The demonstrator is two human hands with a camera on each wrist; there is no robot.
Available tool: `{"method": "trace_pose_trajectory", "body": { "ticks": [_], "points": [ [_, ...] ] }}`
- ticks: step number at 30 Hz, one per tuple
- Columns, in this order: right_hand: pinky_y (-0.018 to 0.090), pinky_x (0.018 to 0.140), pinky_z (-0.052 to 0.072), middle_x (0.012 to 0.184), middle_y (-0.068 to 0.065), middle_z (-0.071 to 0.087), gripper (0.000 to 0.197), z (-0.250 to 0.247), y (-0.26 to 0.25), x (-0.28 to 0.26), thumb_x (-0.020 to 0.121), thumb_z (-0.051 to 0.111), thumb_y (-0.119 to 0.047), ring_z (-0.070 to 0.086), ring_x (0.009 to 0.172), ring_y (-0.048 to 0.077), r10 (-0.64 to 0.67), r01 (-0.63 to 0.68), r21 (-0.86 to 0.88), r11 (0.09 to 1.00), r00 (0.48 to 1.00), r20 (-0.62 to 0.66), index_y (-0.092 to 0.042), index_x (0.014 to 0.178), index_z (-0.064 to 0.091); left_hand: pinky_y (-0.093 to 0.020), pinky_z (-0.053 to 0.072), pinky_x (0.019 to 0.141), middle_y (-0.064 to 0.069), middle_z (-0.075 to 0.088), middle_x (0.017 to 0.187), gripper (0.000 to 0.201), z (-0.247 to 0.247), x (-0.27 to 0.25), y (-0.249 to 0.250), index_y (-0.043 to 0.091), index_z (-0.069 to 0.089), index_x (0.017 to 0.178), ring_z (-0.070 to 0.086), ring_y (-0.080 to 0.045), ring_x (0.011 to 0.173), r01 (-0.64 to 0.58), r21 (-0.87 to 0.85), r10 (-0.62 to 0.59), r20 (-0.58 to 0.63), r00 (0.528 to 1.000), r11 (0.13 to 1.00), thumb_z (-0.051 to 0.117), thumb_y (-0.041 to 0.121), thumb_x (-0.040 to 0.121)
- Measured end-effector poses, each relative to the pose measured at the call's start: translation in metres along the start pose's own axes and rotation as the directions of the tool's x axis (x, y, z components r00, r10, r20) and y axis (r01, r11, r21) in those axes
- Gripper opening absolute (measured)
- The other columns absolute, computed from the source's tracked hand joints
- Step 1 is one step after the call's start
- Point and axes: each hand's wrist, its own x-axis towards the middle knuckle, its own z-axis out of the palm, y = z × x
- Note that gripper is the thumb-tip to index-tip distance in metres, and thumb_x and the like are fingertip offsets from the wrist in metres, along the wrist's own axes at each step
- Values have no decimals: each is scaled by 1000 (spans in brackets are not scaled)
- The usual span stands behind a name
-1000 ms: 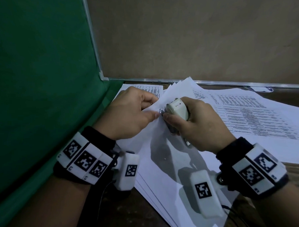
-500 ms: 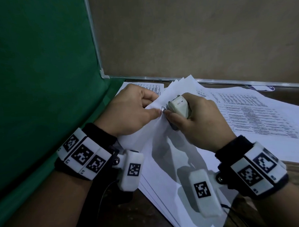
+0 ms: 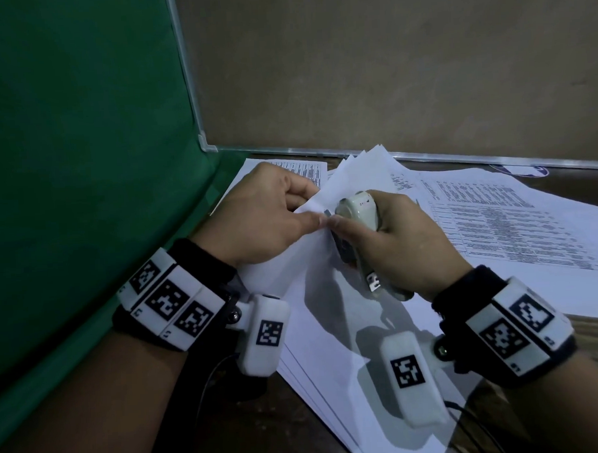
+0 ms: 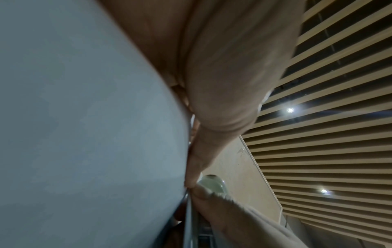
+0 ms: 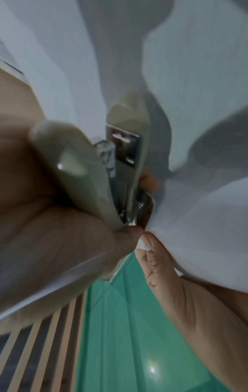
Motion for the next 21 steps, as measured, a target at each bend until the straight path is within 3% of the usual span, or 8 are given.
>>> {"method": "trace_pose_trajectory", "body": {
  "ticks": [3,9,13,16,18,21],
  "points": [
    [40,66,56,70,-3,71,28,2,1,1,92,70,-45,67,68,18,-49,46,-53,998,998,-45,-19,83,61,-21,57,65,4,81,84,7,-1,1,-1,12,79,97,74,-6,73,9,-9,-9,-2,1000,1000,77,9,92],
    [36,66,54,71,-4,71,27,0,-1,-1,91,70,-44,66,70,16,-63,60,-49,997,997,-53,-19,84,62,-19,56,63,3,81,84,9,0,1,0,13,79,97,74,-6,72,11,-35,-11,-1,1000,999,76,7,92],
    [24,50,46,65,0,71,28,-5,-2,1,97,68,-37,62,52,10,25,-21,171,985,999,-21,-14,82,64,-20,56,59,0,81,81,10,-10,0,-1,10,79,96,71,-6,66,31,-57,-31,0,1000,998,76,2,90],
    [22,42,41,63,8,70,28,-22,-1,3,99,66,-28,56,40,13,95,-70,362,930,994,-53,-8,80,62,-24,59,62,-4,81,83,10,-15,-1,-3,8,78,98,72,-11,67,39,-51,-39,8,999,998,75,1,90],
    [22,41,41,58,7,68,29,-32,-1,2,99,66,-26,56,38,14,87,-62,353,934,995,-54,-6,78,61,-25,60,63,-3,81,83,11,-14,0,-4,7,77,98,73,-10,67,43,-66,-43,1,999,997,74,0,91],
    [18,45,44,57,1,69,27,-29,-5,-1,96,70,-27,58,43,8,26,-26,205,978,1000,6,-8,77,65,-26,60,64,-3,81,83,14,-9,1,-4,7,77,99,73,-11,67,32,-107,-30,17,999,994,74,-3,90]
  ]
}}
